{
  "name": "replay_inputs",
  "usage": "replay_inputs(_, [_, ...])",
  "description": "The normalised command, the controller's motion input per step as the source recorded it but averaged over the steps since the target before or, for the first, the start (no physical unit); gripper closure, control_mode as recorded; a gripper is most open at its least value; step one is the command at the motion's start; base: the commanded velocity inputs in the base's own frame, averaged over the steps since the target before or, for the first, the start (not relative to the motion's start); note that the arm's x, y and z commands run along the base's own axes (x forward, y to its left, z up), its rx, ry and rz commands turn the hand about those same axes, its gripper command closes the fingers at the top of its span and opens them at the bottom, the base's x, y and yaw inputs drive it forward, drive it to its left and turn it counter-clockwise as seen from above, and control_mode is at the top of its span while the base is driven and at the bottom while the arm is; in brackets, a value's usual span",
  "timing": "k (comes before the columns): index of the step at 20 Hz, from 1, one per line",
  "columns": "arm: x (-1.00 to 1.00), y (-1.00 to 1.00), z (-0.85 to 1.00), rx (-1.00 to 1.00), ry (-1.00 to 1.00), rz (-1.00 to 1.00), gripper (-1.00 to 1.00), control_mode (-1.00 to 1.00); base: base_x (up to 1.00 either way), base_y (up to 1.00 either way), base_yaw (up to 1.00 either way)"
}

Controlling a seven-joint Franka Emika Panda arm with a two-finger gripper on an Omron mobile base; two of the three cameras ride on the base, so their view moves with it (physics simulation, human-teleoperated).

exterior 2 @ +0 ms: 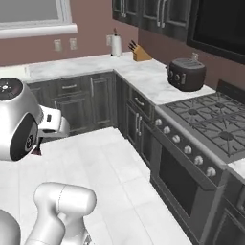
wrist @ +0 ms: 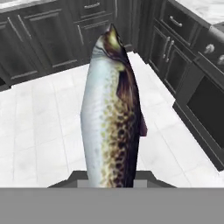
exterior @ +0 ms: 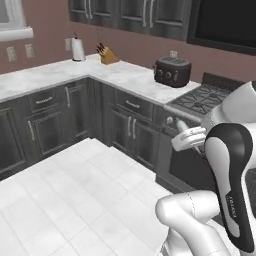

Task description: Take the fish from the fridge and place it on the digital scale on the counter by the fridge. Wait a few seconds for a reading, then move it to the plate on the dining counter.

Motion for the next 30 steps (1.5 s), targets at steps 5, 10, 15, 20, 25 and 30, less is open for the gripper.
replay_inputs(5, [0.00, 0.00, 0.00, 0.00, 0.00, 0.00, 1.00, 1.00, 0.59, 0.00, -0.64])
replay_inputs(10, [0.00, 0.00, 0.00, 0.00, 0.00, 0.00, 1.00, 1.00, 0.65, 0.00, -0.64])
replay_inputs(15, [0.00, 0.00, 0.00, 0.00, 0.00, 0.00, 1.00, 1.00, 0.71, 0.00, -0.62])
replay_inputs(20, [0.00, 0.00, 0.00, 0.00, 0.00, 0.00, 1.00, 1.00, 0.70, 0.00, -0.66])
replay_inputs(25, [0.00, 0.00, 0.00, 0.00, 0.00, 0.00, 1.00, 1.00, 0.72, -0.01, -0.63])
replay_inputs(30, [0.00, 0.00, 0.00, 0.00, 0.00, 0.00, 1.00, 1.00, 0.88, -0.02, -0.57])
